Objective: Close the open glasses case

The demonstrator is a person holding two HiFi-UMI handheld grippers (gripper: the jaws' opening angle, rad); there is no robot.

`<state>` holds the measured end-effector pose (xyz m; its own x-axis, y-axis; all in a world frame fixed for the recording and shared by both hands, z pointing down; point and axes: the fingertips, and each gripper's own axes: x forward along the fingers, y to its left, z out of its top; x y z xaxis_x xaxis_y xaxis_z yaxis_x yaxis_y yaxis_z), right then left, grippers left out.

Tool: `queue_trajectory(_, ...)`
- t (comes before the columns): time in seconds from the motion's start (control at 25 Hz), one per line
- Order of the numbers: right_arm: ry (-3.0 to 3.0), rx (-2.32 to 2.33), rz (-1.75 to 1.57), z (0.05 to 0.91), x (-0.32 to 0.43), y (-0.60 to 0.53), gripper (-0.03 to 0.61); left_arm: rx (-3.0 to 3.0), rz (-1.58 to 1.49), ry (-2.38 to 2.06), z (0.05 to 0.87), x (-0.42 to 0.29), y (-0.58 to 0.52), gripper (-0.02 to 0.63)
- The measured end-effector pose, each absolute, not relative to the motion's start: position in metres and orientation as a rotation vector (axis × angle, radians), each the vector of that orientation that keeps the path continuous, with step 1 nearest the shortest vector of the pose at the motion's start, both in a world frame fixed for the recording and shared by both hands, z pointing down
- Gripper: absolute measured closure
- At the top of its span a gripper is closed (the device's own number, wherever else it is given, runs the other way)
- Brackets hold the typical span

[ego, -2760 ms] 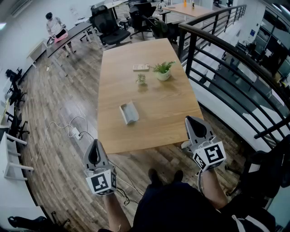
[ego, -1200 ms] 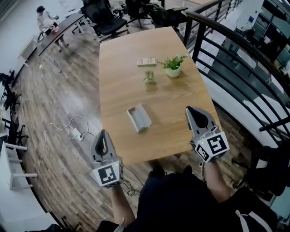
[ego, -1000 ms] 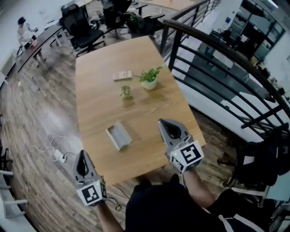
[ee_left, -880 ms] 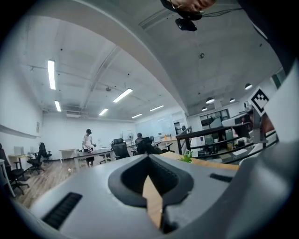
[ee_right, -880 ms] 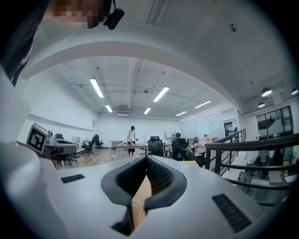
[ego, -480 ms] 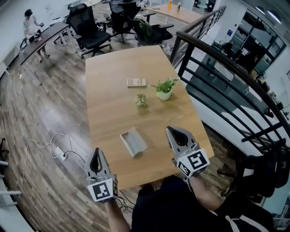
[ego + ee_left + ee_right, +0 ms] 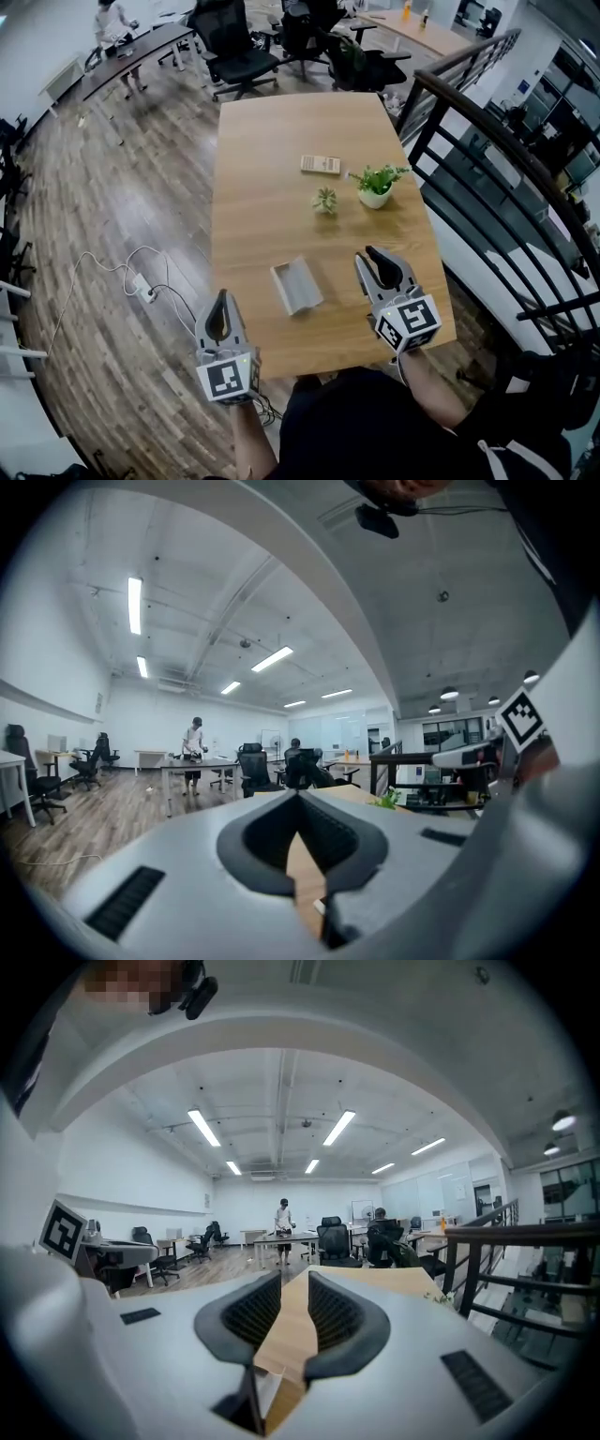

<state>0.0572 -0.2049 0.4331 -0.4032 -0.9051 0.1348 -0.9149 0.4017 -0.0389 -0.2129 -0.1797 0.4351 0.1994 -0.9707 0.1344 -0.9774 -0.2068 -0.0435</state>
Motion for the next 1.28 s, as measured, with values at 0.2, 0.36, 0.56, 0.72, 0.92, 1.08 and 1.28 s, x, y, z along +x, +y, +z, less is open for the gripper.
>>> queue_trajectory(0.2, -2.556, 1.634, 0.276, 0.461, 0.058, -0.208, 0.479, 2.387, 0.212, -1.957, 0.438, -0.206, -0.17, 0.614)
queue_trajectory(0.36, -2.547, 1.583, 0.369, 0.484, 0.051, -0.207, 0.423, 2.365, 0.222, -1.963, 0.446, -0.211, -0.163, 0.614)
queue_trajectory(0.56, -2.516, 1.564, 0.426, 0.509, 0.047, -0.211, 0.413, 2.32, 0.273, -1.987, 0.448, -0.218, -0.158, 0.614)
queue_trajectory(0.72, -2.464, 1.497, 0.646, 0.569, 0.031, -0.222, 0.413, 2.31, 0.305, -1.993, 0.449, -0.22, -0.153, 0.614)
queue_trajectory(0.92, -2.322, 1.361, 0.853, 0.662, -0.001, -0.232, 0.413, 2.265, 0.368, -2.021, 0.45, -0.233, -0.141, 0.614)
queue_trajectory(1.08, -2.207, 1.324, 0.956, 0.714, -0.009, -0.233, 0.413, 2.226, 0.396, -2.046, 0.454, -0.244, -0.129, 0.614)
queue_trajectory(1.28, -2.131, 1.294, 1.014, 0.741, -0.013, -0.232, 0.42, 2.191, 0.439, -2.07, 0.456, -0.253, -0.118, 0.614)
